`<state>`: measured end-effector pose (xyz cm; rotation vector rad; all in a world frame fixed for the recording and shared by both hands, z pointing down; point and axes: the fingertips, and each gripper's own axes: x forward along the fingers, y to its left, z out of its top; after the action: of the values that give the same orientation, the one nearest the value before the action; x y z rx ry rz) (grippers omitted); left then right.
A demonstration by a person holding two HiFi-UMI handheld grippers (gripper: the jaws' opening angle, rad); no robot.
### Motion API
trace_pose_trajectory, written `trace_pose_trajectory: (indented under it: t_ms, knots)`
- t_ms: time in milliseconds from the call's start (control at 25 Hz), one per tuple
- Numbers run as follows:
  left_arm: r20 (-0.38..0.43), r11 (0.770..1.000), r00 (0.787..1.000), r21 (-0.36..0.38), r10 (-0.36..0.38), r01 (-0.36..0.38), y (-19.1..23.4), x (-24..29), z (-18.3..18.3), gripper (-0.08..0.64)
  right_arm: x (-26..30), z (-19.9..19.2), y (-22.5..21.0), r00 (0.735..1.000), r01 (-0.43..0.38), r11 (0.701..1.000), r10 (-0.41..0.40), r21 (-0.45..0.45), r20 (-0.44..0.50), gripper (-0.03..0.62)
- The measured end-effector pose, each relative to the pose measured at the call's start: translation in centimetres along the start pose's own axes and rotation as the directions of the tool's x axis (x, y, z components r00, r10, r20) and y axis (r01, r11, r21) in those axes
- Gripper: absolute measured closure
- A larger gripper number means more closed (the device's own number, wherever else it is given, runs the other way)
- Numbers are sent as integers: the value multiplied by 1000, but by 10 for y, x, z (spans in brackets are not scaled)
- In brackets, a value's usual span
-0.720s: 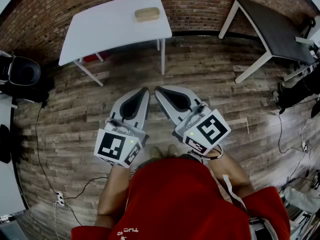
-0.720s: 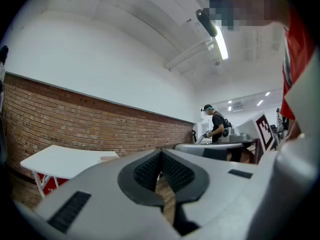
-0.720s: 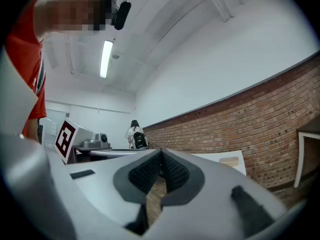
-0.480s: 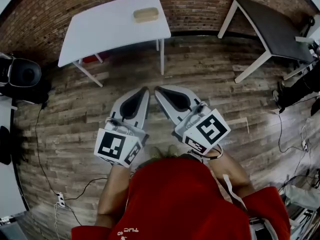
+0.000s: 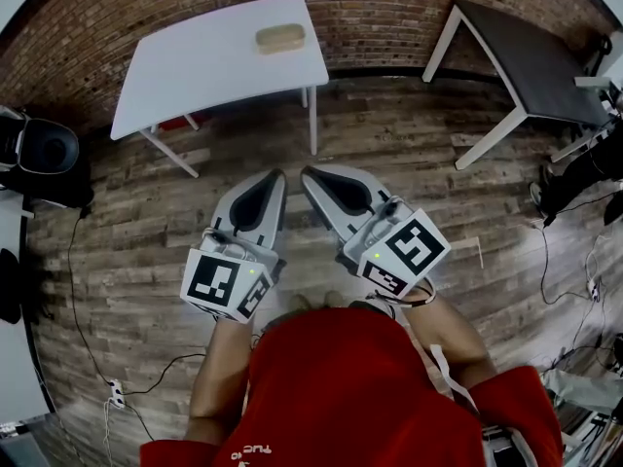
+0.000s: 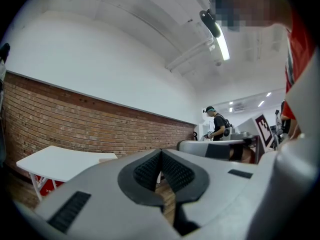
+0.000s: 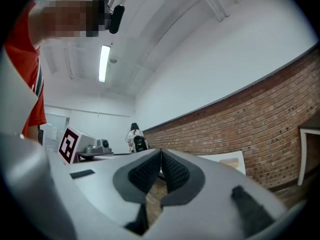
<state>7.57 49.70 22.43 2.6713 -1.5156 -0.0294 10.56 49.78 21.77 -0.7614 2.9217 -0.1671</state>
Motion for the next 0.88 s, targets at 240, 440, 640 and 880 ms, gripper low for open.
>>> trace_pose_trajectory:
  t_ms: [240, 440, 640, 880]
  knots:
    - [2, 999, 999, 7, 32, -32, 7, 26, 1, 546, -3, 0, -34, 1000, -10, 1000, 10, 5, -7, 561]
    - [2, 998, 998, 10, 66, -66, 9, 42, 0, 546, -12, -2, -59, 1000, -24, 1000, 24, 10, -9, 561]
    - [1, 996, 996, -8, 88, -88, 14, 55, -1, 546, -16, -1, -77, 1000, -30, 999, 30, 11, -6, 561]
    - [9, 996, 996, -9, 93, -93, 31, 73, -2, 546, -1, -3, -95, 999, -35, 999, 35, 2, -10, 561]
